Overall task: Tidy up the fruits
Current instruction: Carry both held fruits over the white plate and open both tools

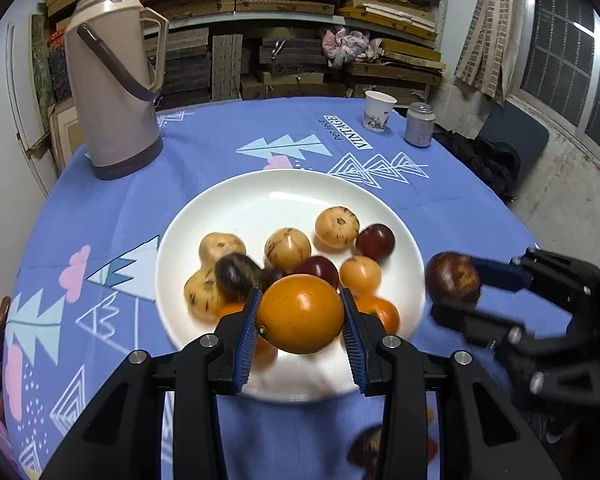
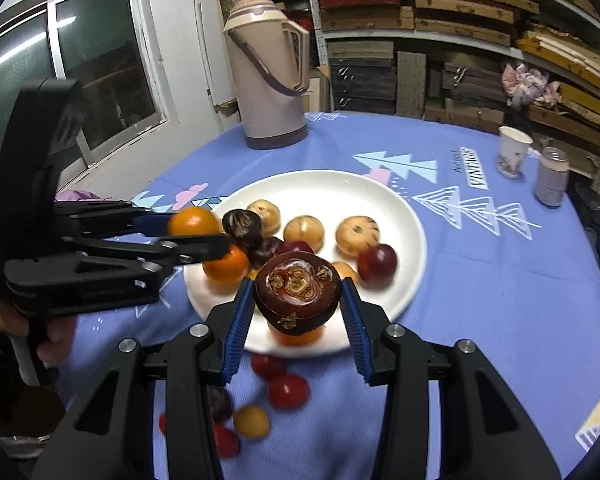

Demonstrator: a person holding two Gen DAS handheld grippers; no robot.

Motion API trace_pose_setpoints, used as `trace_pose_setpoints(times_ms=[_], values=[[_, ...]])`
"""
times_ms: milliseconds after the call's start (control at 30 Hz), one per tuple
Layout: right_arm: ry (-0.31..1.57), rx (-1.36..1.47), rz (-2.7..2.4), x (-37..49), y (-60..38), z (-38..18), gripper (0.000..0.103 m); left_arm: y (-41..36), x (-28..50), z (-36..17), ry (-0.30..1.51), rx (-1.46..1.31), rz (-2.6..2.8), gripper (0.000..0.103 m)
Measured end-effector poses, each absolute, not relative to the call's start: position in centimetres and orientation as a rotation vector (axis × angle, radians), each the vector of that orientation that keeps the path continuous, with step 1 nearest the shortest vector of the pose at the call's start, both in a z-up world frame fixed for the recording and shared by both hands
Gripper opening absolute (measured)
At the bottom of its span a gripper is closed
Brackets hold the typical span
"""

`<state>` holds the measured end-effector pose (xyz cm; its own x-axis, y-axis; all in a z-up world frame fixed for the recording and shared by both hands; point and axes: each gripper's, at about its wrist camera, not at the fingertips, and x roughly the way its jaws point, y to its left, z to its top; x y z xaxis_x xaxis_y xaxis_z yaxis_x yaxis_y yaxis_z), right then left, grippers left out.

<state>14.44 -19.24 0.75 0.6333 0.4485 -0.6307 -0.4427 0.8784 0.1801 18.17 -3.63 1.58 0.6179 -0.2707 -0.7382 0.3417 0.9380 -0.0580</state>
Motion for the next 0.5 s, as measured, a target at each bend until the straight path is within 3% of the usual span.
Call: trace_pose_setpoints(times_ms=[500], values=[[0.799, -0.034, 0.464, 20.7, -17.1, -3.0, 0.044, -3.8, 23.3, -0.3, 0.879, 0.078, -0.291, 0.042]])
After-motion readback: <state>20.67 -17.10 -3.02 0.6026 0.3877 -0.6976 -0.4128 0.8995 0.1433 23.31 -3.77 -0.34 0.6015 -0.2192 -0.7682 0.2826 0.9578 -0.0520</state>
